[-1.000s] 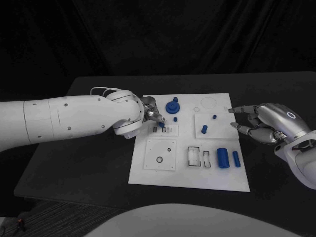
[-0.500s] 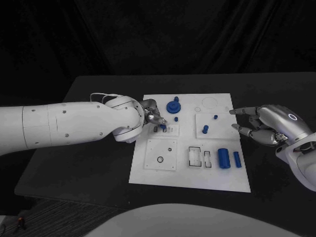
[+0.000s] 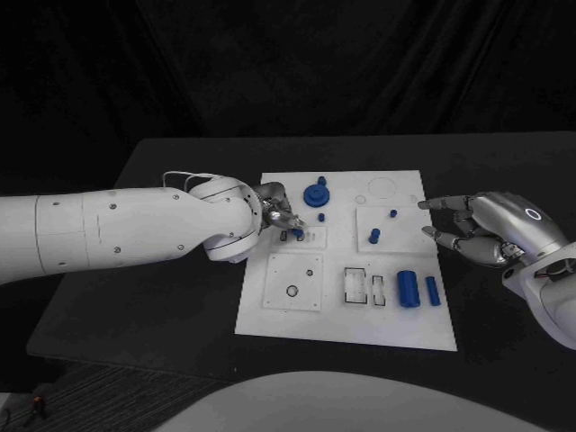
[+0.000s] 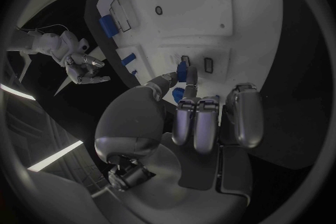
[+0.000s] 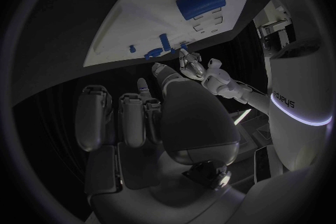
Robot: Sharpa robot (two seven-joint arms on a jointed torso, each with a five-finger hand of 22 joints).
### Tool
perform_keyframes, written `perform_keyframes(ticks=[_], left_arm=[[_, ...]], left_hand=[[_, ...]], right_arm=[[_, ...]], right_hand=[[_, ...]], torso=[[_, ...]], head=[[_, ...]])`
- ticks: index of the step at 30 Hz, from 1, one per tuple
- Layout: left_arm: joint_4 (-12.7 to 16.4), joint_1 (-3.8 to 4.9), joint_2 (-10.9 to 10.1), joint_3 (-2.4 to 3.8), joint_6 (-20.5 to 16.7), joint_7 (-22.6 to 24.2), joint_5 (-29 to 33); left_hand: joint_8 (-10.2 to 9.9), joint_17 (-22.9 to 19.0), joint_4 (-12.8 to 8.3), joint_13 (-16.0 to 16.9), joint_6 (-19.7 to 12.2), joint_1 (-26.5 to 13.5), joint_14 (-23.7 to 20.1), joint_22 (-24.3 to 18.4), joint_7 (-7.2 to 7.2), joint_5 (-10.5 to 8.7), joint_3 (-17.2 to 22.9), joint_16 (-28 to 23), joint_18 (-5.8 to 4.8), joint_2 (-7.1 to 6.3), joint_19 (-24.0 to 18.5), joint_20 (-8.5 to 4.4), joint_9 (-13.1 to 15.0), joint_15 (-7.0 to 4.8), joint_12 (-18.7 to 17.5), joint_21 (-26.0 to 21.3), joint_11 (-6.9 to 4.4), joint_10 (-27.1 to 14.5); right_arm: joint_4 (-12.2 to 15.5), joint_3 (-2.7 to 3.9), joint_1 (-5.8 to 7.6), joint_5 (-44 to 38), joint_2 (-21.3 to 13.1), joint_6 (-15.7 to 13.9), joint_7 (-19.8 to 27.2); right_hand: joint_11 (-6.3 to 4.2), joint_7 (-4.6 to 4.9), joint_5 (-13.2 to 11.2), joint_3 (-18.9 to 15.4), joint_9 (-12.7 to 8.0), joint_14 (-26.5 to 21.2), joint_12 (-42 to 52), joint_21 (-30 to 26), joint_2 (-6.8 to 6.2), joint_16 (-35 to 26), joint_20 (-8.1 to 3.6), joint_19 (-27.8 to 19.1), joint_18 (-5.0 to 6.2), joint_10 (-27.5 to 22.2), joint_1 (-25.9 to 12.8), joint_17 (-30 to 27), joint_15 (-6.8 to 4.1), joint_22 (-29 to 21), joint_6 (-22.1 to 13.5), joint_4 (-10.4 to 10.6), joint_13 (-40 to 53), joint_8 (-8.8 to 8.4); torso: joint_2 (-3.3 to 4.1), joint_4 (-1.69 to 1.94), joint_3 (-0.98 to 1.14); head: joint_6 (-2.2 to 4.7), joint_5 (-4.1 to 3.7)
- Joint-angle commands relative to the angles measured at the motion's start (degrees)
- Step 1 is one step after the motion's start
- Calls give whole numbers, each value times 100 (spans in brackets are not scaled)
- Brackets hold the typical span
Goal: Assemble the parts on the task board
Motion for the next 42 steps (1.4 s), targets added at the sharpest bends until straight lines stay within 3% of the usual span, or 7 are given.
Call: perform_keyframes(ticks=[1,16,27,33,42], left_arm=[[19,-17,-5,3,86,7,-21],[-30,-157,33,3,88,67,-22],[-30,-180,39,3,-35,206,-22],[50,-182,-33,3,-242,298,-22],[130,-182,-115,4,-389,346,-22]], left_hand=[[14,1510,10,1509,13,-22,606,1048,-35,13,23,15,-50,21,-7,-27,5,-52,20,-22,-32,608],[13,1510,45,1509,-3,-45,606,1042,-33,-15,27,15,-45,19,-16,-26,6,-50,20,-45,-30,608],[29,1510,243,1505,-41,-134,606,1031,-24,-403,-37,15,-37,-15,-36,-20,11,-42,15,-101,-21,604],[52,1510,246,1509,-35,-57,606,1038,-40,-231,-50,15,-41,-24,-25,-23,23,-48,20,-87,-32,608],[61,1510,237,1509,-31,-28,606,1040,-43,-192,-48,15,-42,-29,-21,-25,28,-51,20,-80,-37,608]], right_arm=[[8,3,-14,-14,0,-79,-93],[16,3,-29,-14,-9,-98,-82],[15,3,-42,-14,-12,-103,-76],[8,3,-45,-14,-14,-100,-76],[-2,3,-57,-14,-14,-96,-75]], right_hand=[[42,6,33,43,-1,455,31,-13,5,-21,42,154,-51,615,47,662,37,1162,-6,0,1505,-10],[42,7,41,50,-2,455,31,-18,0,-21,43,152,-49,615,52,661,37,1161,-11,-5,1505,-11],[42,7,41,50,-2,455,31,-18,0,-21,43,152,-49,615,52,661,37,1161,-11,-5,1505,-11],[42,7,41,50,-2,455,31,-18,0,-21,43,152,-49,615,52,661,37,1161,-11,-5,1505,-11],[42,7,41,50,-2,455,31,-18,0,-21,43,152,-49,615,52,661,37,1161,-11,-5,1505,-11]], torso=[[-4,-3,-1],[-1,-2,3],[-2,-1,-4],[0,-3,1],[0,-3,2]], head=[[-1,0],[-1,15],[-1,22],[-1,21],[-1,32]])
